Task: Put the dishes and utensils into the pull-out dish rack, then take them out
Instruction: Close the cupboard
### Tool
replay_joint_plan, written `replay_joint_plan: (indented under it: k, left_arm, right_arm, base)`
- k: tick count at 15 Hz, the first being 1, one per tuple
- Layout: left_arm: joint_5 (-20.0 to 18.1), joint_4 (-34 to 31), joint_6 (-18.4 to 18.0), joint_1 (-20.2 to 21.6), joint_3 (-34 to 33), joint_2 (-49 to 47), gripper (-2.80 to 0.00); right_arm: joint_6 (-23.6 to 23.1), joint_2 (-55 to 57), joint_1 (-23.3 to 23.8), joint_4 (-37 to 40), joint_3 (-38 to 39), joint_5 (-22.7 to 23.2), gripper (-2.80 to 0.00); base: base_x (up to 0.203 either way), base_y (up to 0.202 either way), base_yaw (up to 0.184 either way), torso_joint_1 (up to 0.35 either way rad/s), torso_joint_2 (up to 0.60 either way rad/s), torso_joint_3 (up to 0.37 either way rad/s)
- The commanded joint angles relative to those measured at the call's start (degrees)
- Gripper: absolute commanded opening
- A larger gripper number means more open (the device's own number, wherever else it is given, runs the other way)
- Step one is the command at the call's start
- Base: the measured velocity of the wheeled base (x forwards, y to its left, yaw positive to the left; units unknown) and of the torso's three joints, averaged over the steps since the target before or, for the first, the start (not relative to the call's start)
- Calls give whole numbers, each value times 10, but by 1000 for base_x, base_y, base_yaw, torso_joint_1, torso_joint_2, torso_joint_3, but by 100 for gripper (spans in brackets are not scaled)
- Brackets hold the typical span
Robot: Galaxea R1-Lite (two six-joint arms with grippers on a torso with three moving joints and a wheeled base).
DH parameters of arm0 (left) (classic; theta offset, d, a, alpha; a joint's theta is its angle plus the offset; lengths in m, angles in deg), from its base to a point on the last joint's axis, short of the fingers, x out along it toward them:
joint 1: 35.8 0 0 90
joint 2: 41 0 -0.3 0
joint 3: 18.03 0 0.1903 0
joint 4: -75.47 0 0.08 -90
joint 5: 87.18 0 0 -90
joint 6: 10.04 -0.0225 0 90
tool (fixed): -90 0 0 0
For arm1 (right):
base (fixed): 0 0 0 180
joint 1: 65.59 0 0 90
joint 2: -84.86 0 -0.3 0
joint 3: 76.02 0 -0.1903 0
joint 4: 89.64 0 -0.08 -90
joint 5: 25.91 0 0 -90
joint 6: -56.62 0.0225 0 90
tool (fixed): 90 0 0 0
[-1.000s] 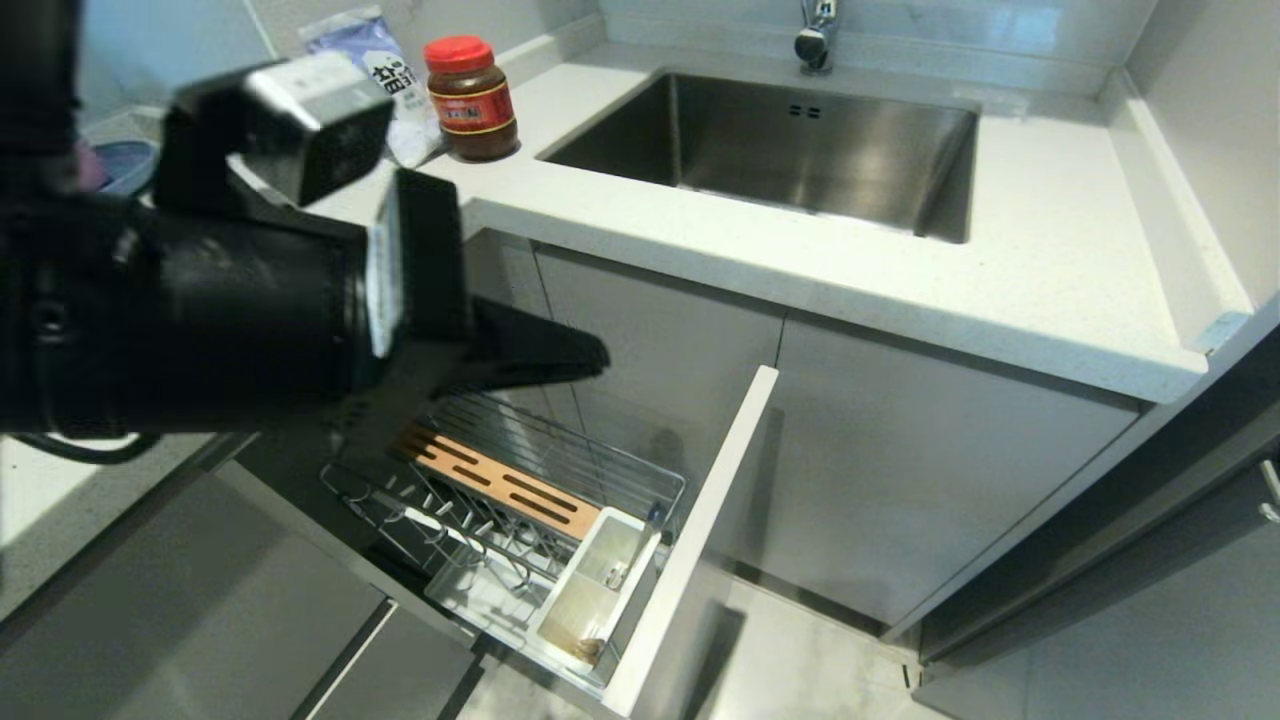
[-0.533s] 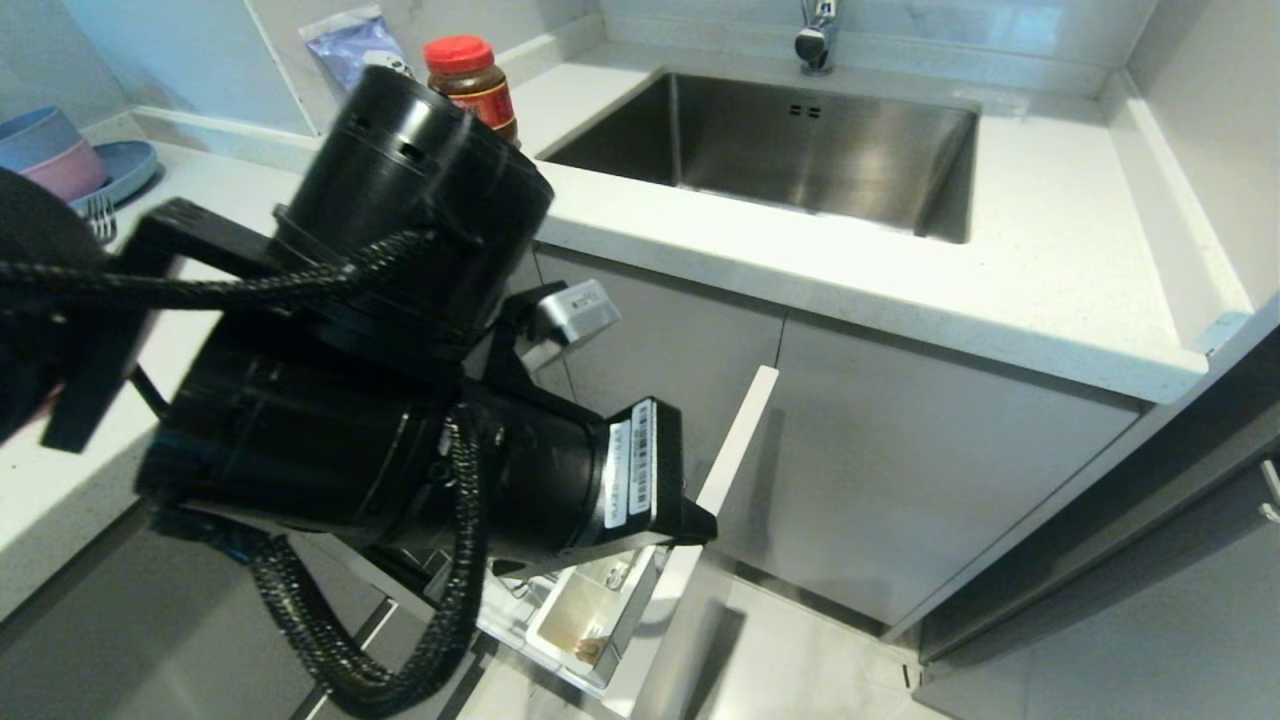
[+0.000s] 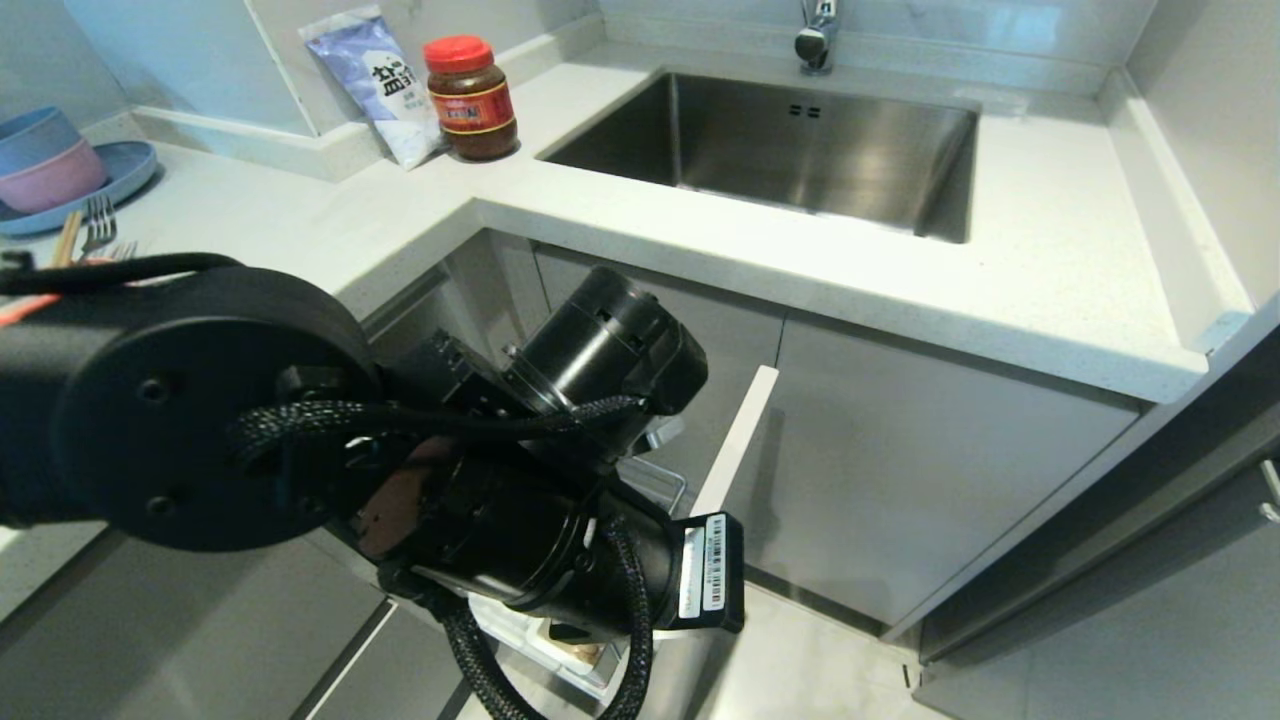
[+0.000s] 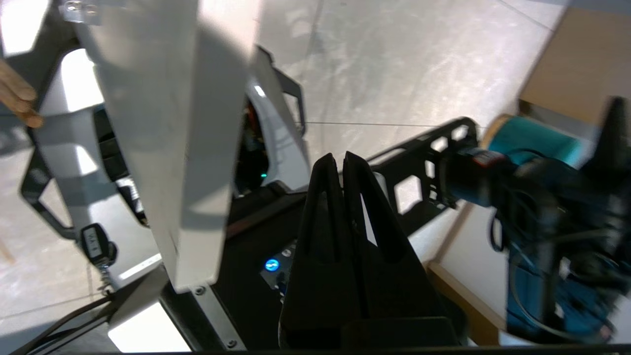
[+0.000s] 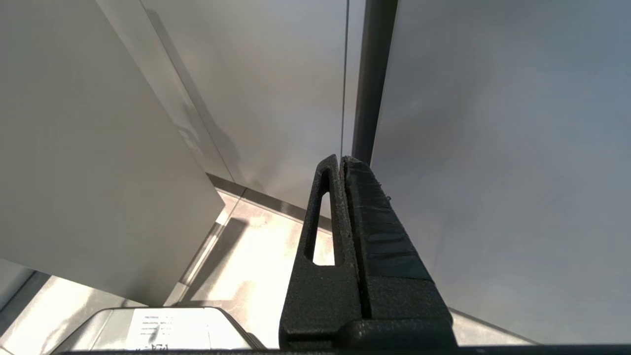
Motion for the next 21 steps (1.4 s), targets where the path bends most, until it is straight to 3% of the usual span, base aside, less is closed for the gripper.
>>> replay_joint_plan:
  k: [1, 4, 11, 16, 21]
  left_arm:
    - [21, -2, 2, 0, -1, -25, -280]
    - [74, -3, -6, 0, -2, -27, -280]
    - [136, -5, -8, 1, -6, -25, -280]
    - [238, -25, -19, 2, -6, -22, -280]
    - [289, -27, -20, 8, -6, -20, -280]
  right_arm:
    - [0, -1, 0, 0, 0, 0, -280]
    - [0, -1, 0, 0, 1, 0, -280]
    - [0, -1, 0, 0, 0, 0, -280]
    - [0, -1, 0, 0, 0, 0, -280]
    - [0, -2, 0, 0, 1, 0, -280]
  base:
    - [0, 0, 0, 0, 0, 0]
    - [0, 0, 0, 0, 0, 0]
    - [0, 0, 0, 0, 0, 0]
    - [0, 0, 0, 0, 0, 0]
    - [0, 0, 0, 0, 0, 0]
